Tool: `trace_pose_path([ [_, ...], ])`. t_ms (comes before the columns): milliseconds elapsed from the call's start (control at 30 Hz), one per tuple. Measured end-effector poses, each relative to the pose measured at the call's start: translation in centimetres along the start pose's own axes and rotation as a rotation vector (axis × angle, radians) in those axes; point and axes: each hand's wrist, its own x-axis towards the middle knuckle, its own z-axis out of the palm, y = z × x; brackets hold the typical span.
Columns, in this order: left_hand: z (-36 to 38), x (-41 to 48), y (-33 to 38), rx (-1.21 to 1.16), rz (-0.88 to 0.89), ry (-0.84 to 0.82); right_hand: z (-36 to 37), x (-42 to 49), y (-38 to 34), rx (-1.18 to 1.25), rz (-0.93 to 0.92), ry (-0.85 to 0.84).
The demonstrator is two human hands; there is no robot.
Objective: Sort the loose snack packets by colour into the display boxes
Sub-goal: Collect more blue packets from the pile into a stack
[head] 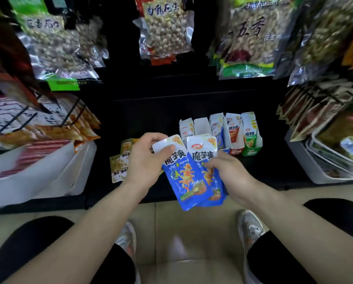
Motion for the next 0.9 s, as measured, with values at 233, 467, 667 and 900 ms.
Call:
trace_pose_path([
  [233,1.5,2.1,-0.8,0.167,0.194,0.070,1.8,2.7,0.3,0.020,0.029,-0.192],
  [467,2.0,5.0,-2.6,-0.052,-0.121,0.164,0.9,5.4,0.7,0.016,-0.005,-0.194],
  [667,4.2,4.6,-3.1,-0.596,-0.622,-0.409,1.1,7.5,1.1,0.210,-0.061,-0.103],
  [900,5.3,5.3,-3.1,-0.628,-0.587,-0.298,1.0,8.0,0.6,0.132,-0.147,0.006],
])
